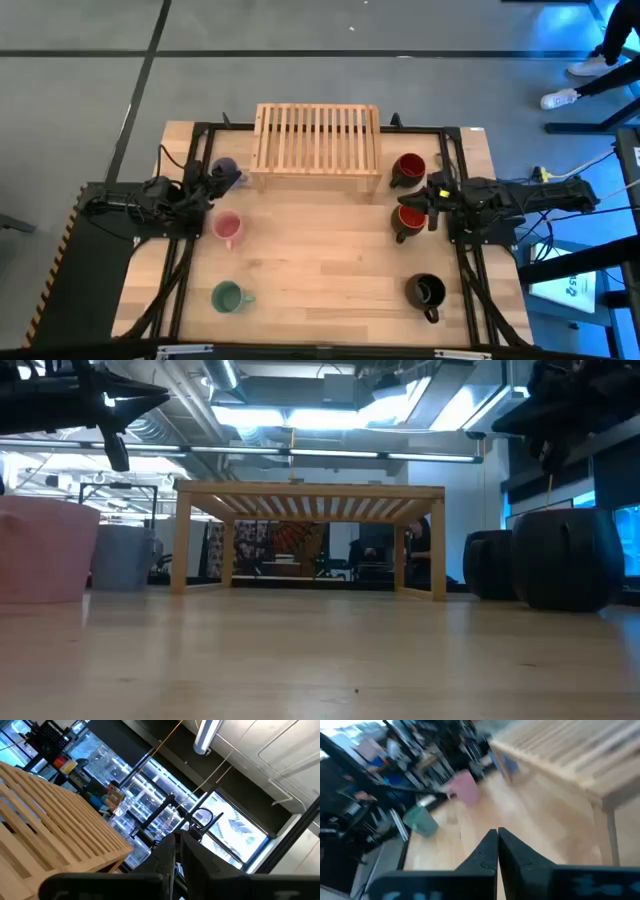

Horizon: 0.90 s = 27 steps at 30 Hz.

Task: Place coffee mugs
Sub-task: Put the black orange mugs on the shelf

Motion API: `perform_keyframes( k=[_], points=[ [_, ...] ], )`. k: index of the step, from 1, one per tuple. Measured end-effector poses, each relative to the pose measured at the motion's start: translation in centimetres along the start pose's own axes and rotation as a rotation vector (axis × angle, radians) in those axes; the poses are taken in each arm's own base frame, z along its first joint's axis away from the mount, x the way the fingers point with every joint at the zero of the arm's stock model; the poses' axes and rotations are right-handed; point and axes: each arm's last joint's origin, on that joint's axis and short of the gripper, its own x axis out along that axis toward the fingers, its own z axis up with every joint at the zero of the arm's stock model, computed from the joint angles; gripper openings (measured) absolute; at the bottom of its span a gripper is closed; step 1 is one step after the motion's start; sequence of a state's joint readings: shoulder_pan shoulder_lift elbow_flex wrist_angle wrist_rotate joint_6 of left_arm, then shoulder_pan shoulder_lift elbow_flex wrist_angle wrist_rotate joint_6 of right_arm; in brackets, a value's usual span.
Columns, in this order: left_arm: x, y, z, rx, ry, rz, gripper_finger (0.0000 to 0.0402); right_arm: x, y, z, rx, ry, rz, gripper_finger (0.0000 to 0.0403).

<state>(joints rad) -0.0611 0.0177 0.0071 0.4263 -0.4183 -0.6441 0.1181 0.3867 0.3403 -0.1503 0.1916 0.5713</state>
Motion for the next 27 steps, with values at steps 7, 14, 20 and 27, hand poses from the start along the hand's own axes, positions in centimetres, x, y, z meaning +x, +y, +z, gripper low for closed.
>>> perform_keyframes(
  k=[7,14,20,27],
  points=[
    [0.0,0.0,0.0,0.000,-0.004,0.005,0.0023,-0.4,-1.3,-1.9,-0.120,-0.188,0.104,0.0000],
    [0.0,0.0,0.0,0.000,-0.010,0.013,0.0023,-0.7,-1.4,-2.0,-0.094,-0.221,0.125,0.0000],
    [0.0,0.0,0.0,0.000,-0.011,0.014,0.0023,-0.4,-0.1,-0.9,0.098,0.025,0.111,0.0000],
    [0.0,0.4,-0.3,0.021,0.005,0.066,0.0023,1.3,2.8,-1.1,0.278,0.383,-0.021,0.0000]
  ],
)
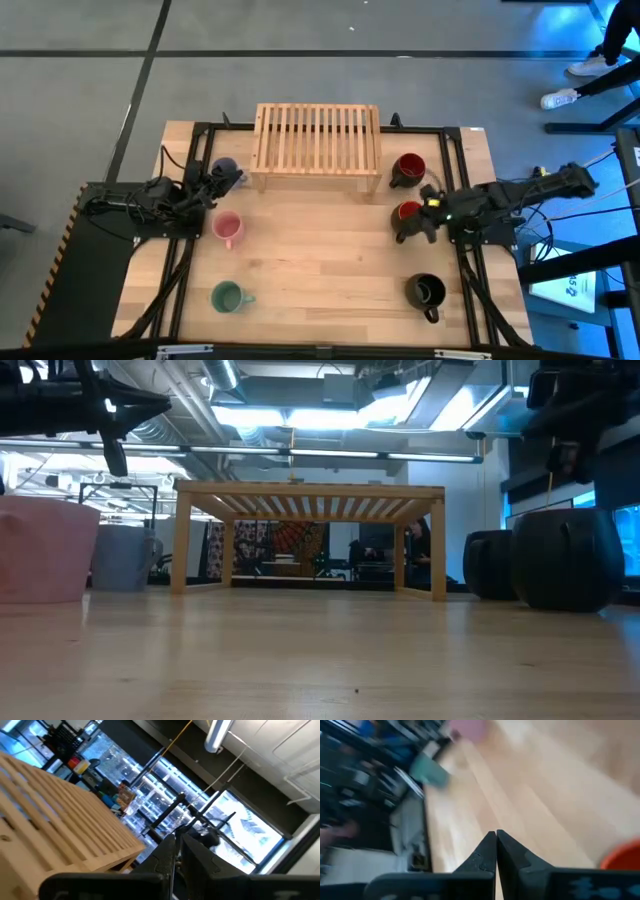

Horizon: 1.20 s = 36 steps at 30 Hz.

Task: Place coffee mugs
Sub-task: Put the black orange mugs on the shelf

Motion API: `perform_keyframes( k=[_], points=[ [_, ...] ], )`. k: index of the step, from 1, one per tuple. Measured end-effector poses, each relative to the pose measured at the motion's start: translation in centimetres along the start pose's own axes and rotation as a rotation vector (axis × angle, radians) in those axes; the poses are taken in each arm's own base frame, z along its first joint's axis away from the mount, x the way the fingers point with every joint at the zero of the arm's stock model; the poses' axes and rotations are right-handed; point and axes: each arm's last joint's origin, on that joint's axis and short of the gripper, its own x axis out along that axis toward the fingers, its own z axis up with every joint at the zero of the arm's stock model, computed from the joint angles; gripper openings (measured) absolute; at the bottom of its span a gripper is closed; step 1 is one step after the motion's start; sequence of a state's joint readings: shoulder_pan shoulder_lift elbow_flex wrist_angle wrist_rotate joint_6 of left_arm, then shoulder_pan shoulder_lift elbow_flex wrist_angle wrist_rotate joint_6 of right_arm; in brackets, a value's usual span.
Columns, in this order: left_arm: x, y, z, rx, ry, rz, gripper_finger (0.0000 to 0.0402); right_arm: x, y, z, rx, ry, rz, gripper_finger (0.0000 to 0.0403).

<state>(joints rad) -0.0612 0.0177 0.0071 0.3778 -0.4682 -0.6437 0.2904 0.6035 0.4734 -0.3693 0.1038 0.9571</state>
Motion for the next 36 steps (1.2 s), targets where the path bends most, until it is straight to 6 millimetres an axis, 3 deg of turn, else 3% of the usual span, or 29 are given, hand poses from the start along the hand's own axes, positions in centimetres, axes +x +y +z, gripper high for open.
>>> perform_keyframes(
  k=[11,22,27,36],
  points=[
    [0.0,0.2,0.0,0.000,-0.025,0.050,0.0023,2.0,4.7,-0.8,0.105,0.288,-0.437,0.0000],
    [0.0,0.2,0.0,-0.002,-0.033,0.061,0.0023,4.5,5.3,-4.2,0.273,0.340,-0.624,0.0005],
    [0.0,0.2,0.0,0.001,-0.035,0.063,0.0023,5.8,4.9,-5.1,0.306,0.347,-0.703,0.0061],
    [0.0,0.2,0.1,-0.005,-0.036,0.062,0.0023,7.7,4.0,-5.6,0.338,0.093,-0.812,0.0213]
  ],
)
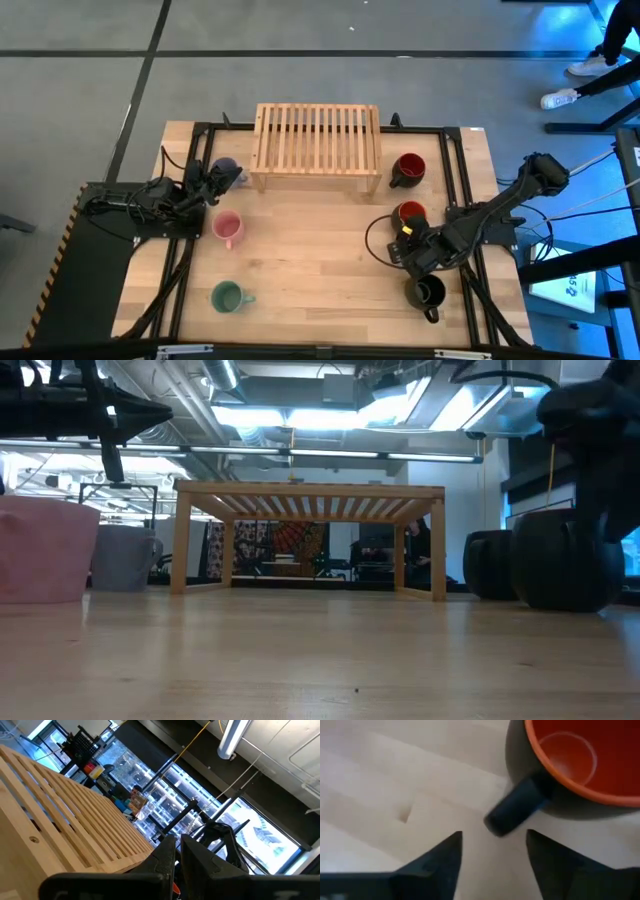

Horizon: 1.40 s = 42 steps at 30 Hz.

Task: Place coffee mugs
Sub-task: Put the black orange mugs on the shelf

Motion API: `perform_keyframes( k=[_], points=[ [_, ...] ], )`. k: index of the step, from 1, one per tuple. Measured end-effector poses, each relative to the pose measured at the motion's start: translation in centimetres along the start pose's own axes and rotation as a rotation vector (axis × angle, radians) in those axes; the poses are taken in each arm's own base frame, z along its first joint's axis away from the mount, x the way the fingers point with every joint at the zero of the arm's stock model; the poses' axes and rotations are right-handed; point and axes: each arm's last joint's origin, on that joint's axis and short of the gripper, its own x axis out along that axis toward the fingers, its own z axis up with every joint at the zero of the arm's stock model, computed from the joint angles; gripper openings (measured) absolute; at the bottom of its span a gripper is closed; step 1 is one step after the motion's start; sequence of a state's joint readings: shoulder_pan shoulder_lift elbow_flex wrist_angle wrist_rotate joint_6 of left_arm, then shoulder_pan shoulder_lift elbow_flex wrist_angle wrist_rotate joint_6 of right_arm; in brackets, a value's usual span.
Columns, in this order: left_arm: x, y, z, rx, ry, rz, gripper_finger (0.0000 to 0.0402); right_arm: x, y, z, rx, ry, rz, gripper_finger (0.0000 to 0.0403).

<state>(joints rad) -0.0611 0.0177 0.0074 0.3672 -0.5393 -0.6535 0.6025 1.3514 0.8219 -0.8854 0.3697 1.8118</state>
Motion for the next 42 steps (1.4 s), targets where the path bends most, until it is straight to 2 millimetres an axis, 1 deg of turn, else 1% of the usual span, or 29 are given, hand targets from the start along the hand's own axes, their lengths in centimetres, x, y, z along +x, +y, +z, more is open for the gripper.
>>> perform_keyframes(
  k=[2,5,10,13,16,23,27,29,37,42],
  points=[
    [0.0,0.0,0.0,-0.017,0.000,0.000,0.0023,0.5,0.2,-0.2,0.009,-0.026,-0.005,0.0235],
    [0.0,0.0,0.0,-0.052,0.000,0.000,0.0023,1.2,0.5,-0.5,0.038,-0.059,-0.018,0.0255],
    [0.0,0.0,0.0,-0.052,0.000,0.000,0.0023,2.3,0.6,-0.8,0.069,-0.120,-0.053,0.0257],
    [0.0,0.0,0.0,-0.052,0.000,0.000,0.0023,2.9,0.7,-0.9,0.112,-0.170,-0.058,0.0239],
    [0.0,0.0,0.0,-0.045,0.000,-0.001,0.0023,3.5,0.8,-1.1,0.133,-0.197,-0.070,0.0210],
    [0.0,0.0,0.0,-0.037,0.000,0.000,0.0023,4.4,0.9,-1.4,0.126,-0.226,-0.090,0.0119],
    [0.0,0.0,0.0,-0.017,0.001,0.000,0.0023,4.4,1.0,-1.4,0.112,-0.240,-0.075,0.0065],
    [0.0,0.0,0.0,-0.017,0.000,0.000,0.0023,4.4,1.0,-1.4,0.077,-0.251,-0.073,0.0046],
    [0.0,0.0,0.0,-0.016,0.001,0.000,0.0023,4.2,1.4,-1.5,-0.055,-0.225,-0.046,0.0043],
    [0.0,0.0,0.0,-0.016,0.000,0.000,0.0023,2.8,1.3,-1.8,-0.095,-0.204,0.021,0.0038]
  ],
)
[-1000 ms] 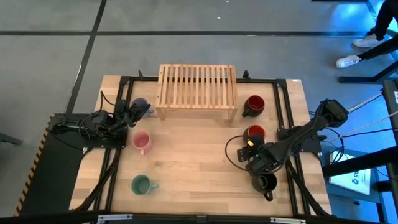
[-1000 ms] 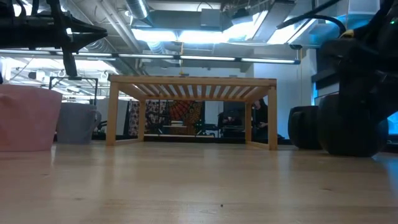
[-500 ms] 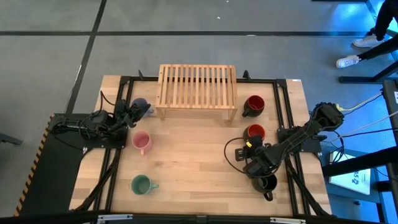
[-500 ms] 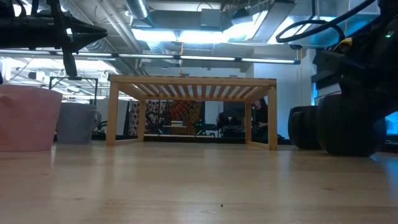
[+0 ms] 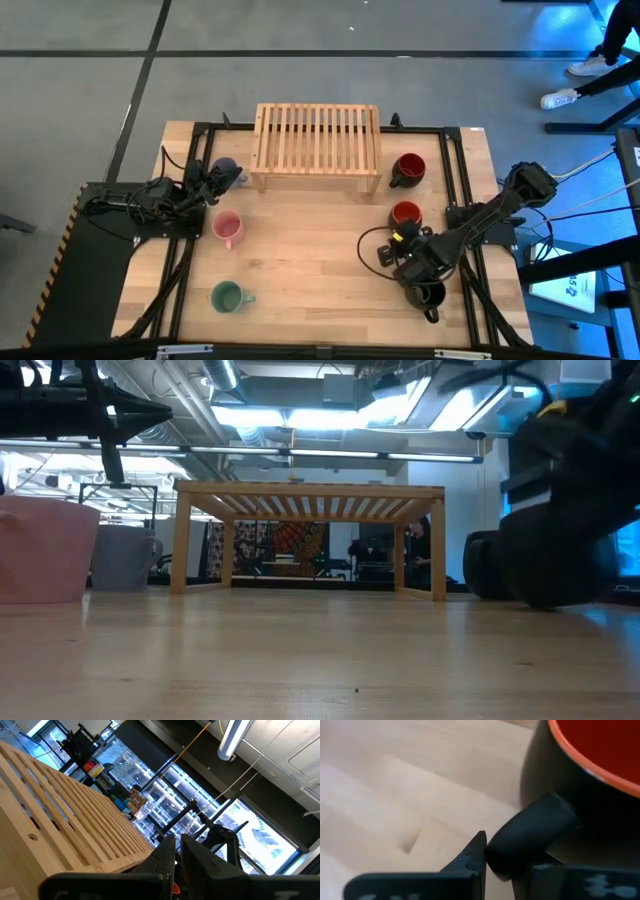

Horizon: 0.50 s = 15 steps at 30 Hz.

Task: Place coffee mugs
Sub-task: Put the black orange mugs on the shelf

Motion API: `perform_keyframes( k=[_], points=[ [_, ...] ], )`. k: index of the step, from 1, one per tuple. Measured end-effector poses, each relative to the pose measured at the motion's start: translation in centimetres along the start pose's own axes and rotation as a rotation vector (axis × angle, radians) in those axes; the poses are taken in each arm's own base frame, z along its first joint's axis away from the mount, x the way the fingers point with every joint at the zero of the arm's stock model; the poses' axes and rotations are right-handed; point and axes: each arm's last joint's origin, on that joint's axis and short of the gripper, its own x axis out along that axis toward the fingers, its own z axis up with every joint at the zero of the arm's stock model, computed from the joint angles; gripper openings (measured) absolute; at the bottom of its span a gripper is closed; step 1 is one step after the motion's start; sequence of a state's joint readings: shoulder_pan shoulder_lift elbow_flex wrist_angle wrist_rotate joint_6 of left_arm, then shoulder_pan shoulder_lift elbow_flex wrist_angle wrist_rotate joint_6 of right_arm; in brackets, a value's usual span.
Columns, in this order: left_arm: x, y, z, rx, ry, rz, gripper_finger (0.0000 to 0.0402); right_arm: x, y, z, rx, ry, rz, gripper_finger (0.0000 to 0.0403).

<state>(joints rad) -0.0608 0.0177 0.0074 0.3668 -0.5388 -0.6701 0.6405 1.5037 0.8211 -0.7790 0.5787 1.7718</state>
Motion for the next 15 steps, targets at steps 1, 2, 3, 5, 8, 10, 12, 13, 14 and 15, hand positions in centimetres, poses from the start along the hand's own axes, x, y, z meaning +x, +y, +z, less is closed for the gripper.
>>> perform_keyframes(
  k=[1,2,3,5,8,10,12,13,14,15],
  points=[
    [0.0,0.0,0.0,0.000,0.000,0.000,0.0023,-0.4,-0.1,0.0,-0.005,-0.003,0.016,0.0034],
    [0.0,0.0,0.0,0.000,0.000,0.000,0.0023,-0.8,-0.1,0.0,-0.010,-0.004,0.034,0.0028],
    [0.0,0.0,0.0,0.000,0.000,0.000,0.0023,-1.2,-0.2,0.0,-0.015,0.001,0.052,0.0019],
    [0.0,0.0,0.0,0.000,0.000,0.000,0.0023,-2.0,-0.4,-0.1,-0.032,0.022,0.075,0.0012],
    [0.0,0.0,0.0,0.000,0.000,0.000,0.0023,-3.1,-0.6,-0.1,-0.084,0.010,0.129,0.0012],
    [0.0,0.0,0.0,0.000,0.000,0.000,0.0023,-3.7,-1.0,0.0,-0.097,-0.005,0.142,0.0012],
    [0.0,0.0,0.0,0.001,0.000,0.000,0.0023,-4.0,-1.2,-0.2,-0.114,-0.011,0.148,0.0012],
    [0.0,0.0,0.0,0.000,0.000,0.000,0.0023,-4.2,-1.2,-0.3,-0.126,-0.009,0.168,0.0012],
    [0.0,0.0,0.0,0.000,0.000,0.000,0.0023,-4.5,-1.1,-0.3,-0.149,-0.015,0.195,0.0012],
    [0.0,0.0,0.0,0.000,0.000,0.000,0.0023,-4.8,-1.0,-0.2,-0.168,-0.028,0.219,0.0012]
  ],
)
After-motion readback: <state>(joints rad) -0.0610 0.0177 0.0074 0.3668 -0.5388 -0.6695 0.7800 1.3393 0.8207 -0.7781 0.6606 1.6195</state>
